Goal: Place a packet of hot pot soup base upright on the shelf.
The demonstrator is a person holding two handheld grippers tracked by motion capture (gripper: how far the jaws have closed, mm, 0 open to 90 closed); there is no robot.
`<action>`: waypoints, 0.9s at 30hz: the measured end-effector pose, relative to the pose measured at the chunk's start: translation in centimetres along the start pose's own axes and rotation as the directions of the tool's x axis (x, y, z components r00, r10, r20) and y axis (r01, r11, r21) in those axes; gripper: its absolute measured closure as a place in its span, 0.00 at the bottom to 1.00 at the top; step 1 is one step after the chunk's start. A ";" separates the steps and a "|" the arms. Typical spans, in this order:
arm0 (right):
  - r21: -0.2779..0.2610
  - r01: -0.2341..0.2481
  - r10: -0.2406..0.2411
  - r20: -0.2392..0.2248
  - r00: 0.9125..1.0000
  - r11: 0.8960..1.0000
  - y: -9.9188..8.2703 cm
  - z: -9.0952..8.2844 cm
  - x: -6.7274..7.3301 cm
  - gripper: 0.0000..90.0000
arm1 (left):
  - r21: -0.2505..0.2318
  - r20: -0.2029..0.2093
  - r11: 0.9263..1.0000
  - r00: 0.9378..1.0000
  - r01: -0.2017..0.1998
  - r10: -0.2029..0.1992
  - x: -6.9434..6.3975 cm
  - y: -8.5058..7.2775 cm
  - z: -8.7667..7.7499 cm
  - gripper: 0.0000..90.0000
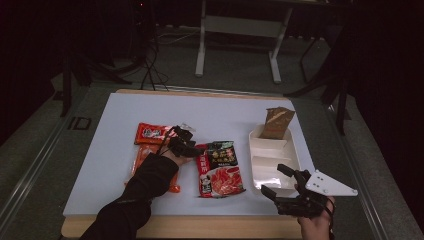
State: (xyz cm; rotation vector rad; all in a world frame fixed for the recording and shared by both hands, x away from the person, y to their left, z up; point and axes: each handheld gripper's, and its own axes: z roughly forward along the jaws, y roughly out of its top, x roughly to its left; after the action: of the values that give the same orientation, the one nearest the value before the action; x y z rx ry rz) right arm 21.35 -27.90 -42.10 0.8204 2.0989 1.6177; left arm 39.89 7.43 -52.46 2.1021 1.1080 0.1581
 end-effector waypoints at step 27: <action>0.002 0.005 -0.005 0.001 1.000 1.000 0.0 0.1 -0.1 0.17 | 0.066 0.025 0.997 0.999 0.032 -0.033 -1.3 0.9 0.1 0.97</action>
State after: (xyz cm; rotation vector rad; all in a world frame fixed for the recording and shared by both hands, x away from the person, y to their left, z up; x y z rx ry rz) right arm 21.50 -27.90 -42.14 0.8159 2.1002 1.6124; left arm 39.76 6.09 -51.68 2.1368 1.1454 0.0795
